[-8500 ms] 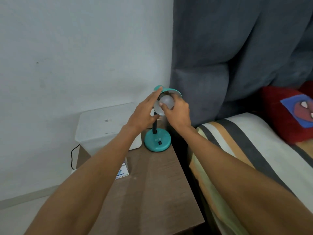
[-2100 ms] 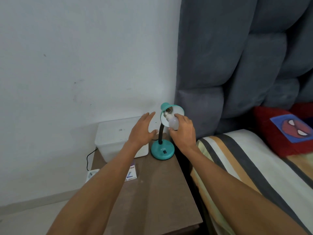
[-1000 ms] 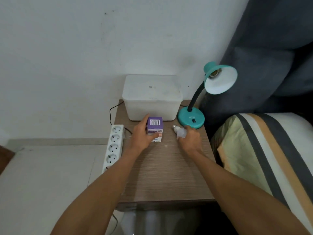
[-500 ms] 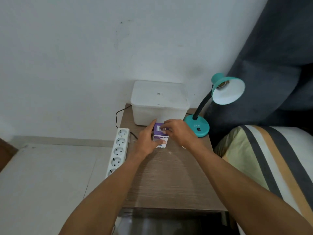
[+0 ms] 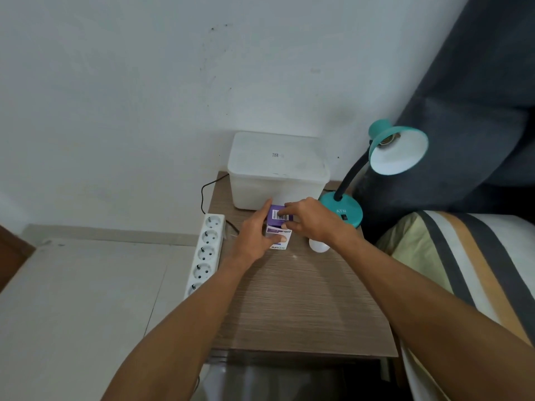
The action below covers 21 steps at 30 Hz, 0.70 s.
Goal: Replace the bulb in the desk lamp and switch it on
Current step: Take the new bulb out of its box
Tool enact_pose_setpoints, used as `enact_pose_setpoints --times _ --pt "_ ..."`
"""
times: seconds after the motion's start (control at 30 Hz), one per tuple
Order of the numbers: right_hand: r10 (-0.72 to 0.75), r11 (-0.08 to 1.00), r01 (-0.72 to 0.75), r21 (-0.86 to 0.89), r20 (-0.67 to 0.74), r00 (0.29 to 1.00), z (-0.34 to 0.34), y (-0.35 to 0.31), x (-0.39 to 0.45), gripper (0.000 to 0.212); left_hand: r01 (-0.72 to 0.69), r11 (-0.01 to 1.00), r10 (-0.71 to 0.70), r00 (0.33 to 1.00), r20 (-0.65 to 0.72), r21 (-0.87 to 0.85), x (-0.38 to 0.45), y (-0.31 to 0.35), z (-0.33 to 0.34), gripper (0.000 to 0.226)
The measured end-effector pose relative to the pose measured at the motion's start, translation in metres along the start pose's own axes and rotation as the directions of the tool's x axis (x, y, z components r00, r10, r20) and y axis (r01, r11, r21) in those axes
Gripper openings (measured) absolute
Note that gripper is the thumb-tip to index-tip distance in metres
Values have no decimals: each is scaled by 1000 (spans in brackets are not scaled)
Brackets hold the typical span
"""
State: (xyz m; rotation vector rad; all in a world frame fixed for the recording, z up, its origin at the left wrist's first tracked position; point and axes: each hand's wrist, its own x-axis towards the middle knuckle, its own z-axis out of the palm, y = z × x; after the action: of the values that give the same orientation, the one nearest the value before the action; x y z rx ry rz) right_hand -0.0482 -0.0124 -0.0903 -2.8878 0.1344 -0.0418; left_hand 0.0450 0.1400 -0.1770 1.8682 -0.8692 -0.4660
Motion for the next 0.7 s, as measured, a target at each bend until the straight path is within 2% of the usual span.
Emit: enact_pose_setpoints --times 0.27,0.43,0.57,0.7 --pt "-12 997 18 76 -78 997 4 3 -5 36 -14 1000 14 1000 3 -17 3 0 1 107" --pt "159 955 -114 273 -150 976 8 1 -7 26 -30 1000 30 999 -12 -8 1 -2 1 105" --pt "361 856 -228 463 -222 906 5 -4 -1 32 -62 998 61 998 -28 -18 -1 -4 1 109" --pt "572 744 -321 586 -310 760 3 -7 10 32 -92 996 93 994 -48 18 -7 -5 1 119"
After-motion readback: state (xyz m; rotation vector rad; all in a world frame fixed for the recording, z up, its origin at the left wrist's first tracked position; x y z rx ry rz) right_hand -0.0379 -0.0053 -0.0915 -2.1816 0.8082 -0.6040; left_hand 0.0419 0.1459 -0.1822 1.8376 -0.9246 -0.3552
